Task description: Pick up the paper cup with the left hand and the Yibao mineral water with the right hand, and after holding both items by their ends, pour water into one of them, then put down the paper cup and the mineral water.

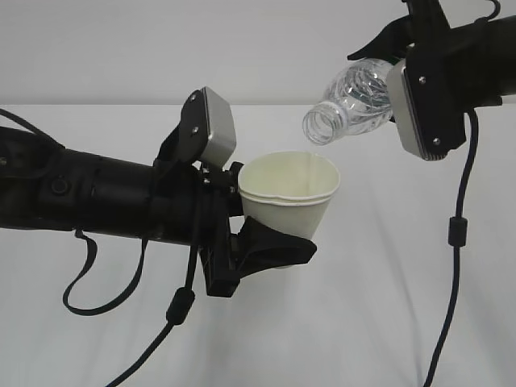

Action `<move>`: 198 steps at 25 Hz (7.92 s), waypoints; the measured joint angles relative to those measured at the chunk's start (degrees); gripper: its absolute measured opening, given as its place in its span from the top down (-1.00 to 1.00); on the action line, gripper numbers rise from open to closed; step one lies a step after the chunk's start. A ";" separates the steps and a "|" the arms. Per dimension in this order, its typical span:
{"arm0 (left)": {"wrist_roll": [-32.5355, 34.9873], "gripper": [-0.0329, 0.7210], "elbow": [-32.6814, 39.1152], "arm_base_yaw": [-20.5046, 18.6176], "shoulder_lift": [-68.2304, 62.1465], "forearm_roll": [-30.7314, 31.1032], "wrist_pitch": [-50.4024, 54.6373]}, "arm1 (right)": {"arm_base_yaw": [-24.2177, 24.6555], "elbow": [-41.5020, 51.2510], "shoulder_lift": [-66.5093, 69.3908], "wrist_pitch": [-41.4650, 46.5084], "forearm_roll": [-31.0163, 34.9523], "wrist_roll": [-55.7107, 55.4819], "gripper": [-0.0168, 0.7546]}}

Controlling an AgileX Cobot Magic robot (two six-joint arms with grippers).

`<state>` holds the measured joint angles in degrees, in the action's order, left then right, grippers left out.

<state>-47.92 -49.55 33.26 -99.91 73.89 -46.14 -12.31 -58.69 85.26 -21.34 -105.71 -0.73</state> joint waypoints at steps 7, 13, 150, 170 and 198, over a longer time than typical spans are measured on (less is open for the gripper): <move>0.00 -0.23 0.00 0.00 0.00 0.00 0.00 | 0.00 0.00 0.00 0.00 0.00 0.00 -0.31; 0.00 -0.23 0.00 0.00 0.00 0.00 0.00 | 0.00 0.00 0.00 -0.12 0.00 0.00 -0.31; -0.18 -0.23 0.00 0.00 -3.35 -0.55 -0.60 | -0.03 -1.86 0.00 -1.42 0.00 2.81 -0.31; -0.32 -0.23 -0.73 0.00 -3.35 -1.96 -2.95 | -1.90 -1.86 0.00 -1.42 0.00 2.81 -0.31; -0.32 -0.23 -0.73 0.00 -3.35 -1.26 -5.10 | -1.90 -1.86 0.00 -0.50 0.00 4.22 -0.30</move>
<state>-48.24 -50.27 33.26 -103.25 72.62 -51.25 -14.22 -60.55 85.26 -21.84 -105.71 3.49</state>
